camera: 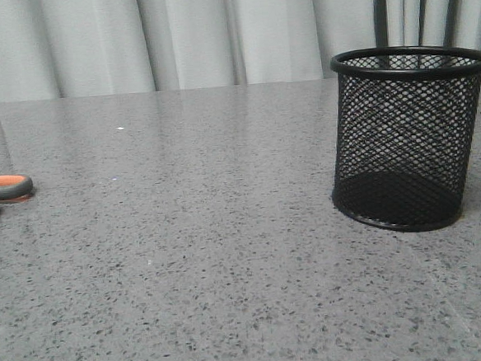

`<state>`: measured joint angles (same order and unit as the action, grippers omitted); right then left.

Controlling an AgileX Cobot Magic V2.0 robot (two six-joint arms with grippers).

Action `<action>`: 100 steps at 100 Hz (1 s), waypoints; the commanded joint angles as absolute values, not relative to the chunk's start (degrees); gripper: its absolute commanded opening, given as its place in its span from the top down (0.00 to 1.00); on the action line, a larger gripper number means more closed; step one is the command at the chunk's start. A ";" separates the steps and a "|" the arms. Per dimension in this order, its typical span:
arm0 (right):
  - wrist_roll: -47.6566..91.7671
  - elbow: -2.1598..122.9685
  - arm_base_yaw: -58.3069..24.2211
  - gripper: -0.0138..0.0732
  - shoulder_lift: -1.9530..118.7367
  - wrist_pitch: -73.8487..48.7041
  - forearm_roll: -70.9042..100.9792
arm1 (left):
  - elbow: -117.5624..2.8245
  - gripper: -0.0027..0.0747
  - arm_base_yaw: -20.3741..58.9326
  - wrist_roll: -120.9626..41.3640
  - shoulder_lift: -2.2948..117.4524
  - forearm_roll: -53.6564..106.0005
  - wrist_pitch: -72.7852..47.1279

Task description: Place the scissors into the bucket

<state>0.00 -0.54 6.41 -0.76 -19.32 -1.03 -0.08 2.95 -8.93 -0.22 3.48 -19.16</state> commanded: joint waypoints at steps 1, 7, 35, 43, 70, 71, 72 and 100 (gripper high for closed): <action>0.00 -1.53 6.68 0.90 -1.88 -17.89 -1.31 | 1.47 0.99 3.30 -8.38 -1.63 3.96 -15.17; 0.00 -1.53 6.68 0.90 -1.88 -17.89 -1.31 | 1.47 0.99 3.30 -8.38 -1.63 3.96 -15.17; 0.00 -1.53 6.68 0.90 -1.88 -17.89 -1.31 | 1.47 0.99 3.30 -8.38 -1.63 3.96 -15.17; 0.00 -1.53 6.68 0.90 -1.88 -17.89 -1.31 | 1.47 0.99 3.30 -8.38 -1.63 3.96 -15.17; 0.00 -1.53 6.68 0.90 -1.88 -17.62 -2.68 | 1.47 0.99 3.30 -8.38 -1.63 3.96 -15.17; 0.00 -1.53 6.68 0.90 -1.88 -17.52 -2.70 | 1.47 0.99 3.30 -8.38 -1.63 3.96 -15.17; 0.00 -1.53 6.68 0.90 -1.88 -17.52 -2.70 | 1.47 0.99 3.30 -8.38 -1.63 3.96 -15.17; 0.00 -1.53 6.68 0.90 -1.88 -6.67 -18.62 | 1.47 0.99 3.30 -8.38 -1.63 3.96 -15.13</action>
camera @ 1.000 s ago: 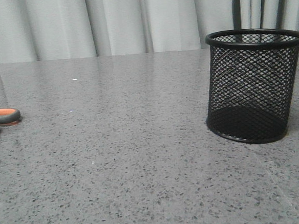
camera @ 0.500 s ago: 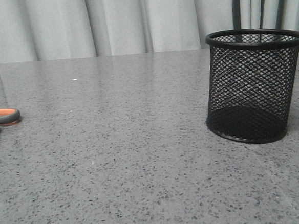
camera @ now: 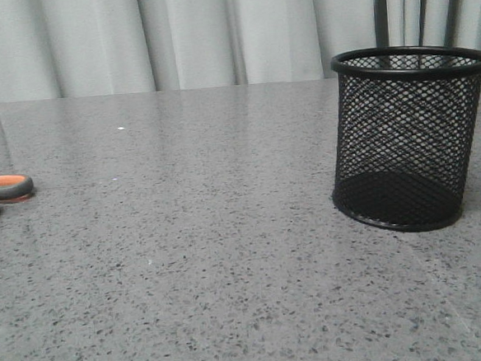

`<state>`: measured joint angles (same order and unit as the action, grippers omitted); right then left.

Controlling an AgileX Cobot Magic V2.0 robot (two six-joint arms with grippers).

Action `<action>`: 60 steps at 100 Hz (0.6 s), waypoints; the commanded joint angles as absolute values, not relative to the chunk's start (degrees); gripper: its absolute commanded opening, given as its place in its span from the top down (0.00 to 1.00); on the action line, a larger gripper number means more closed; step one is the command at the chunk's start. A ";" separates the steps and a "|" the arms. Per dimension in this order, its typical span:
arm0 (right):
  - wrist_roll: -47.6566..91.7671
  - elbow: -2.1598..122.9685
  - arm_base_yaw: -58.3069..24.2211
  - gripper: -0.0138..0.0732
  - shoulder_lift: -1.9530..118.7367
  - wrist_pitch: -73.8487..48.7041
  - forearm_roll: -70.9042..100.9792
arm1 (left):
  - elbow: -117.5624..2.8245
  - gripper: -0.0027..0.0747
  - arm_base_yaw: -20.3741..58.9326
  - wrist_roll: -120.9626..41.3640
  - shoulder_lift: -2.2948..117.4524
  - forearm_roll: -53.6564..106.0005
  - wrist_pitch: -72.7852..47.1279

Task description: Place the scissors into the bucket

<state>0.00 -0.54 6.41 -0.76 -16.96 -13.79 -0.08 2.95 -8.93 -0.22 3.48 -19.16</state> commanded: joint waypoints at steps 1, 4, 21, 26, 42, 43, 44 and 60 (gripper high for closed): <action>0.00 -1.53 6.68 0.90 -1.88 -5.22 -18.62 | 1.47 0.99 3.30 -8.38 -1.63 3.96 -15.13; 0.00 -1.53 6.68 0.90 -1.88 -2.29 -18.62 | 1.47 0.99 3.30 -8.38 -1.63 3.96 -14.91; 0.00 -1.53 6.68 0.90 -1.88 13.33 -18.49 | 1.47 0.99 3.30 -8.30 -1.63 6.49 -10.36; -0.59 -1.53 6.68 0.90 -1.88 16.69 -18.03 | 1.47 0.99 3.30 -8.30 -1.63 12.93 -6.60; -12.67 -1.53 6.68 0.90 -1.67 15.21 -9.79 | 1.37 0.99 3.30 -8.17 -1.63 41.95 5.25; -13.37 -1.53 6.68 0.90 -1.66 14.18 -8.40 | 1.37 0.99 3.30 -8.17 -1.63 43.02 6.41; -13.60 -1.53 6.68 0.90 -1.66 13.25 -7.62 | 1.37 0.99 3.30 -8.17 -1.63 43.53 7.51; -14.11 -1.18 6.68 0.90 -1.30 10.22 8.57 | 1.37 0.99 3.30 -8.17 -1.63 52.68 11.62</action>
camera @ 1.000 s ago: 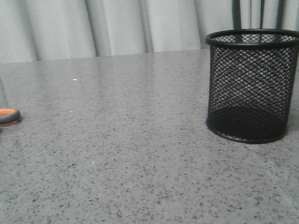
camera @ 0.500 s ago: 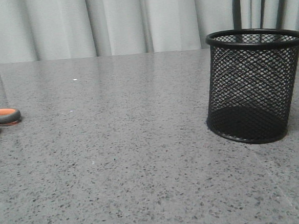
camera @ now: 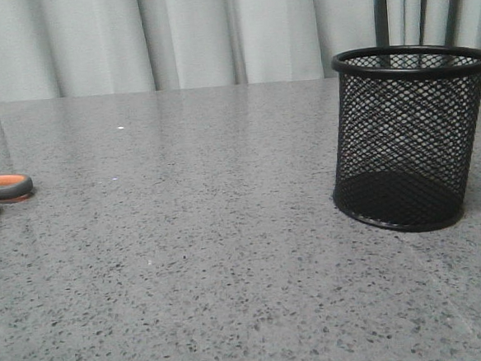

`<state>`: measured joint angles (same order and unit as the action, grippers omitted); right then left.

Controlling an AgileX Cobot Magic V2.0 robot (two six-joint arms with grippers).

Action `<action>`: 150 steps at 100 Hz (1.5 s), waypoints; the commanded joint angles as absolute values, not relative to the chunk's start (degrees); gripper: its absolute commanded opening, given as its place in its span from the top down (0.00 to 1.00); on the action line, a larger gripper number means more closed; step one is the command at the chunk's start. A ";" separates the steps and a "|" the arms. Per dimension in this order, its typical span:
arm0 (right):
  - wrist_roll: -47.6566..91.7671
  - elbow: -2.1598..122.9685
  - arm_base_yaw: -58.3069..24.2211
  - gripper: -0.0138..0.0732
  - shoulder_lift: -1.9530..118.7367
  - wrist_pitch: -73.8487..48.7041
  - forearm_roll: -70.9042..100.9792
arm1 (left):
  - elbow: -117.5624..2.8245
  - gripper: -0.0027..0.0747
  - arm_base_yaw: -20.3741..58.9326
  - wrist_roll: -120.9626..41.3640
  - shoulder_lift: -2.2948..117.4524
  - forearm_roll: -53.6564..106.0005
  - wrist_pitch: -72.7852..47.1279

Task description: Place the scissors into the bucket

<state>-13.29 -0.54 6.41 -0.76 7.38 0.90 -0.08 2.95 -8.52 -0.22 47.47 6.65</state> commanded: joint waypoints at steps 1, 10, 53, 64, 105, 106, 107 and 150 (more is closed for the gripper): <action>-14.11 -1.17 6.68 0.90 -1.30 10.22 9.15 | 1.37 0.99 3.30 -8.17 -1.63 52.68 11.80; -14.11 1.23 6.68 0.90 -1.20 9.97 9.71 | 0.00 0.99 3.30 -8.17 -1.63 52.39 11.54; -8.65 30.72 3.35 0.89 25.28 -17.86 0.90 | -29.91 0.67 3.41 -9.29 19.99 10.29 -5.54; -6.81 40.01 2.44 0.89 34.51 -25.17 0.90 | -35.88 0.38 5.14 -9.29 27.86 5.40 -10.40; -6.69 52.94 -6.53 0.49 47.71 -35.31 1.01 | -48.75 0.54 27.45 -13.24 47.36 -15.06 -44.69; -6.69 52.94 -6.62 0.48 47.93 -35.44 1.01 | -49.18 0.55 27.81 -13.34 47.89 -15.54 -45.62; -6.69 52.94 -6.74 0.46 48.04 -35.52 1.01 | -49.37 0.55 28.51 -13.33 48.15 -16.33 -46.05; -6.58 52.94 -6.84 0.44 49.51 -33.98 1.14 | -57.29 0.46 33.49 -36.87 57.46 -24.69 -60.95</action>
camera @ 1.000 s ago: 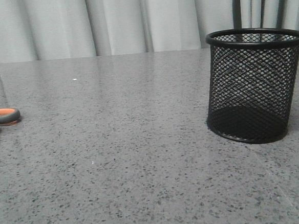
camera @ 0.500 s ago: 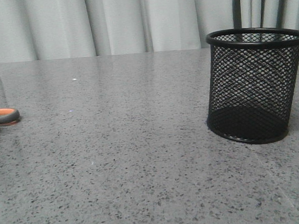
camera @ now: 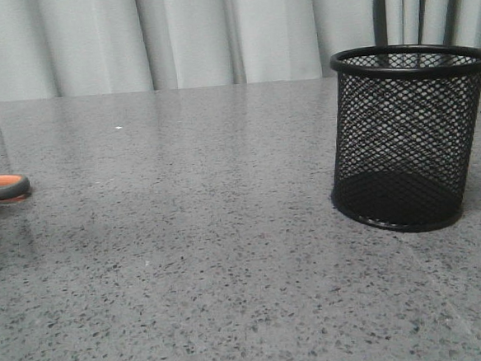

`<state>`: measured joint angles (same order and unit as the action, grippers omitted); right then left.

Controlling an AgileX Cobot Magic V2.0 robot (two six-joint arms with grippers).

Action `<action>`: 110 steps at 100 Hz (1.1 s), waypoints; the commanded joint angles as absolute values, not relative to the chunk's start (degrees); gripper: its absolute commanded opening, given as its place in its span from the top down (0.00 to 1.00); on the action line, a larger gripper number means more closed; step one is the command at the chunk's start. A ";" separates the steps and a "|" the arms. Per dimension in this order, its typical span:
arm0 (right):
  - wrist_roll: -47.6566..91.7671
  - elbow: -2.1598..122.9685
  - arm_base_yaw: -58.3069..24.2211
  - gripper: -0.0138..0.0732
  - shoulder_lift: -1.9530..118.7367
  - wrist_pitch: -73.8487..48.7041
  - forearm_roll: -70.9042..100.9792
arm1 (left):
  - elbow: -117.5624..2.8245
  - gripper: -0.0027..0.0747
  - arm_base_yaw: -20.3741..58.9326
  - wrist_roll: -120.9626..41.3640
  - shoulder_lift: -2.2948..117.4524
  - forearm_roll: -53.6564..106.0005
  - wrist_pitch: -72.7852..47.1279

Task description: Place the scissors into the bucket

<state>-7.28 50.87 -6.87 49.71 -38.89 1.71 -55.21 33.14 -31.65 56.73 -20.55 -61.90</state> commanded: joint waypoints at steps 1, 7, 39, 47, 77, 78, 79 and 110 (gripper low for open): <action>-6.58 52.94 -6.84 0.44 49.51 -33.98 1.14 | -57.29 0.46 33.48 -38.48 57.75 -25.38 -60.95; -6.58 52.94 -7.33 0.44 49.51 -33.98 1.14 | -57.29 0.49 33.40 -42.49 59.07 -28.44 -61.68; -6.20 52.94 -12.31 0.44 49.51 -34.16 1.14 | -57.40 0.60 33.36 -46.74 63.74 -25.21 -60.34; -6.10 52.94 -12.62 0.44 49.51 -34.16 1.04 | -58.01 0.44 32.96 -46.74 64.39 -23.78 -59.65; -5.33 52.81 -13.46 0.44 49.51 -33.26 0.93 | -59.66 0.35 28.48 -46.74 65.33 -22.08 -52.70; -5.33 52.83 -13.54 0.44 49.51 -33.11 0.93 | -59.66 0.36 28.48 -46.74 65.33 -22.38 -52.70; -5.33 52.83 -13.54 0.44 49.51 -33.07 0.93 | -59.66 0.37 28.48 -46.74 65.33 -22.53 -52.70; -5.33 52.74 -13.54 0.44 50.73 -30.75 0.93 | -59.66 0.53 28.48 -43.17 65.43 -20.55 -52.56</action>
<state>-6.16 50.87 -13.48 50.39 -35.77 1.71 -57.77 28.51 -45.71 66.08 -22.50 -55.28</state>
